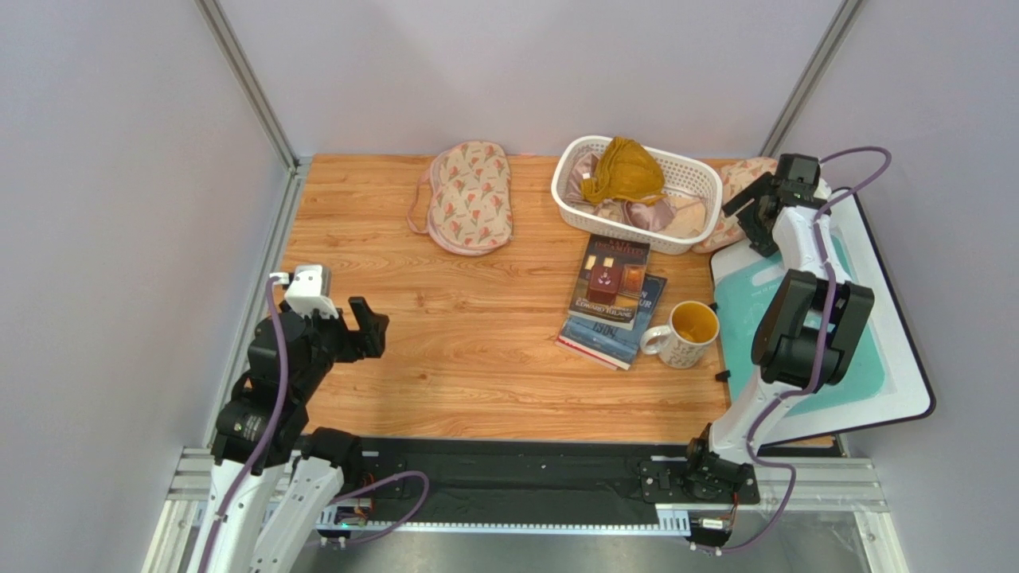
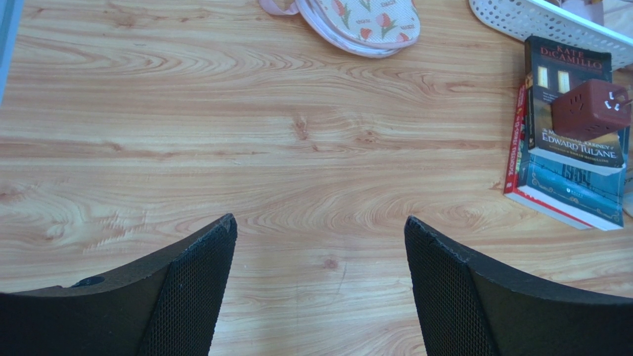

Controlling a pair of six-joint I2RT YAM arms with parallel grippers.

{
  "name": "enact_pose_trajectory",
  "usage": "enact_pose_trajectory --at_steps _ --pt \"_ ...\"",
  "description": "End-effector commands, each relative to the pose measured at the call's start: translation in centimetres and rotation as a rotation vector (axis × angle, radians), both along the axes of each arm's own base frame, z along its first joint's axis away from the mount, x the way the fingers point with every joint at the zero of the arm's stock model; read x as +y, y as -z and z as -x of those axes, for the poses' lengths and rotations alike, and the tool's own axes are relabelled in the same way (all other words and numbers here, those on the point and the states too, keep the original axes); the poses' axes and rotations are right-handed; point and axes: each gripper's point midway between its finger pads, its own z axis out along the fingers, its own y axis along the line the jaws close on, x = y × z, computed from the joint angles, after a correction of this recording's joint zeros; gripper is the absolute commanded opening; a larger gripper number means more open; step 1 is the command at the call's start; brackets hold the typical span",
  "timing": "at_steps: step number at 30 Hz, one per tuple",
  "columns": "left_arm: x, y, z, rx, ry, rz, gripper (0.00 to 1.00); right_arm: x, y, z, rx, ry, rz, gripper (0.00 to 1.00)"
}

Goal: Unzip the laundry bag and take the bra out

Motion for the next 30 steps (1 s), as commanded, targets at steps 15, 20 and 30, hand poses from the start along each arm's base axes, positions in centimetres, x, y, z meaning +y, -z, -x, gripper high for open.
enact_pose_trajectory --at_steps 15,20,30 --pt "0.2 0.0 -0.3 0.004 -0.017 0.010 0.88 -3.6 -6.5 -6.6 -0.161 0.051 0.112 0.00" --pt "0.0 0.1 -0.3 0.008 -0.009 0.011 0.88 -5.2 -12.3 -6.8 -0.214 0.043 0.242 0.00" --pt "0.0 0.1 -0.3 0.011 -0.009 0.014 0.88 -0.3 -24.1 -2.2 -0.457 -0.039 0.345 0.00"
